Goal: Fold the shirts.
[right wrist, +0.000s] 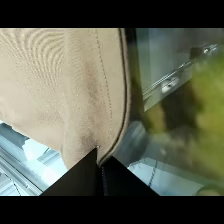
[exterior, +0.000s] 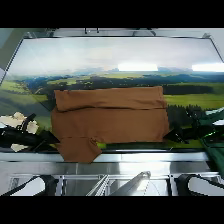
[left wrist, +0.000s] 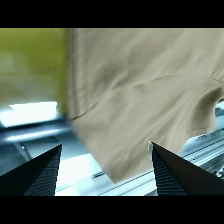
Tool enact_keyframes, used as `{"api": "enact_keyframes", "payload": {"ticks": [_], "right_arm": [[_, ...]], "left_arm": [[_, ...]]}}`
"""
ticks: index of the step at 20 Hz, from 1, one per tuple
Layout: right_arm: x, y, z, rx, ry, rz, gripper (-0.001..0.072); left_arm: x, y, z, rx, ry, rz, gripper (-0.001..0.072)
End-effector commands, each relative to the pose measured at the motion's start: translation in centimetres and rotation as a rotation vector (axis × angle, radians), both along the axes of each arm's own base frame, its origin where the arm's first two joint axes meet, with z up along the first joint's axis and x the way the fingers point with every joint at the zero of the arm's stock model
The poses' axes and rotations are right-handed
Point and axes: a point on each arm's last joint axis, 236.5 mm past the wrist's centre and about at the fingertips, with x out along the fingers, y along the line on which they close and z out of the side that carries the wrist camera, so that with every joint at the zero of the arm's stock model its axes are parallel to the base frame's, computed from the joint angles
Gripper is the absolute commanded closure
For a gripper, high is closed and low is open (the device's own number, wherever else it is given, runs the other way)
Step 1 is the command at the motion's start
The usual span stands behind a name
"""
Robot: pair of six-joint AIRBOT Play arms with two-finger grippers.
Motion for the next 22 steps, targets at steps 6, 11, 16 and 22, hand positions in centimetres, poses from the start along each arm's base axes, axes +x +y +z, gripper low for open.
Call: {"api": "enact_keyframes", "payload": {"ticks": [6, 11, 16, 22], "right_arm": [[-0.4, 0.6, 0.6, 0.035, 0.012, 0.013, 0.0694], [-0.9, 1.1, 1.1, 0.066, 0.032, 0.024, 0.0694], [-0.9, 0.7, 2.1, 0.066, 0.039, 0.005, 0.0694], [2.1, 0.0, 6.4, 0.114, -0.124, -0.075, 0.0695]], "left_arm": [[-2.0, -3.7, -2.0, -0.138, 0.16, -0.098, 0.0459], [-1.9, -3.6, -2.1, -0.13, 0.14, -0.108, 0.0681], [-1.4, -2.5, -0.2, -0.125, 0.093, -0.057, 0.0681], [4.6, -3.0, 7.2, -0.358, -0.227, 0.143, 0.0681]]}}
